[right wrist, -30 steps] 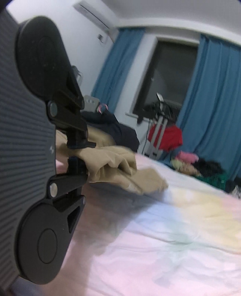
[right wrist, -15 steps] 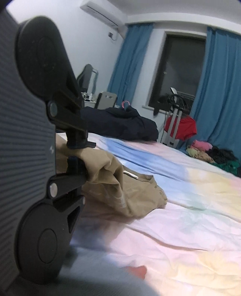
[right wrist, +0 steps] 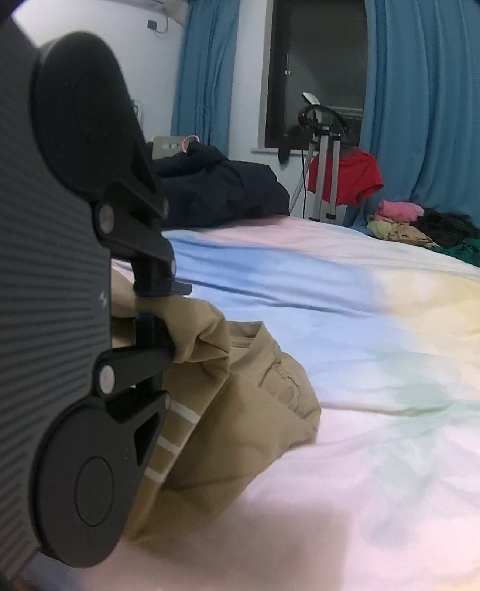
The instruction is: Fold clothes
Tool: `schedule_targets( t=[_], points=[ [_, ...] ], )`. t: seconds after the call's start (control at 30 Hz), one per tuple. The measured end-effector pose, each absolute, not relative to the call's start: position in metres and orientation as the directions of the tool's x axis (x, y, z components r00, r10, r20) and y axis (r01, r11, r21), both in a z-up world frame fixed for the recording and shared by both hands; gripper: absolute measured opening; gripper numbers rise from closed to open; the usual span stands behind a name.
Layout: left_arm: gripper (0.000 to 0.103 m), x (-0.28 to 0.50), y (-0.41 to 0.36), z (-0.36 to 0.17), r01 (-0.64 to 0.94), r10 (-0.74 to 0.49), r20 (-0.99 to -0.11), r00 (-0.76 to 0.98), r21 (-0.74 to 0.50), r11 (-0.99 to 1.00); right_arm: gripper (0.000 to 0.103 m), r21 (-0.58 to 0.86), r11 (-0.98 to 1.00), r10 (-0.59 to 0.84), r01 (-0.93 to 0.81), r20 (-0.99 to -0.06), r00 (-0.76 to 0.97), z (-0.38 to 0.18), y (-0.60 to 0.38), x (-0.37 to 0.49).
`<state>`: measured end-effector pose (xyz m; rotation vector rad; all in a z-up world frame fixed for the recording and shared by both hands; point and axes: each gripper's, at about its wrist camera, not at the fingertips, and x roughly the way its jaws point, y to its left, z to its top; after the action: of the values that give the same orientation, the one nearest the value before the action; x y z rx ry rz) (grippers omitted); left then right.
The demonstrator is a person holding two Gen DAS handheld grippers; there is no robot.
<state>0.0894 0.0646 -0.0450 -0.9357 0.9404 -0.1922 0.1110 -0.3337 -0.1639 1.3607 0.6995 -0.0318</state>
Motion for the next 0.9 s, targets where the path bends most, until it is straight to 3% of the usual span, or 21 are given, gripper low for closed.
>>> schedule_targets(
  t=[0.23,0.43,0.63,0.67,0.7,0.73,0.77,0.8,0.83,0.9],
  points=[
    [0.012,0.118,0.059,-0.062,-0.042,-0.530,-0.556,0.640,-0.714,0.699,0.013,0.884,0.285,0.409,0.370,-0.461,0.787,-0.191,-0.345,0.145],
    [0.012,0.143,0.046,-0.089,-0.001,-0.497,-0.603,0.623,-0.637,0.771,0.012,0.851,0.243,0.435,0.465,-0.524,0.733,-0.233,-0.354,0.171],
    [0.015,0.141,0.039,-0.087,0.051,-0.479,-0.619,0.623,-0.579,0.814,0.015,0.865,0.207,0.475,0.458,-0.497,0.726,-0.241,-0.357,0.174],
    [0.020,0.139,0.037,-0.085,0.064,-0.475,-0.620,0.624,-0.565,0.823,0.024,0.873,0.208,0.489,0.442,-0.484,0.726,-0.239,-0.357,0.175],
    [0.024,0.137,0.035,-0.082,0.077,-0.470,-0.622,0.626,-0.551,0.831,0.045,0.887,0.214,0.506,0.408,-0.458,0.731,-0.236,-0.357,0.175],
    [0.037,0.134,0.031,-0.079,0.102,-0.469,-0.619,0.629,-0.533,0.840,0.057,0.901,0.220,0.524,0.374,-0.432,0.734,-0.232,-0.356,0.176],
    [0.052,0.132,0.025,-0.074,0.138,-0.468,-0.620,0.630,-0.504,0.853,0.083,0.913,0.240,0.535,0.331,-0.409,0.739,-0.223,-0.353,0.175],
    [0.057,0.127,0.017,-0.068,0.184,-0.455,-0.627,0.633,-0.449,0.875,0.096,0.922,0.261,0.548,0.287,-0.386,0.742,-0.214,-0.350,0.174],
    [0.063,0.121,0.008,-0.062,0.222,-0.431,-0.635,0.641,-0.384,0.896,0.103,0.919,0.306,0.561,0.247,-0.384,0.733,-0.202,-0.345,0.173],
    [0.074,0.107,-0.003,-0.054,0.259,-0.408,-0.627,0.664,-0.319,0.912,0.103,0.888,0.438,0.585,0.139,-0.400,0.706,-0.176,-0.330,0.169]
  ],
)
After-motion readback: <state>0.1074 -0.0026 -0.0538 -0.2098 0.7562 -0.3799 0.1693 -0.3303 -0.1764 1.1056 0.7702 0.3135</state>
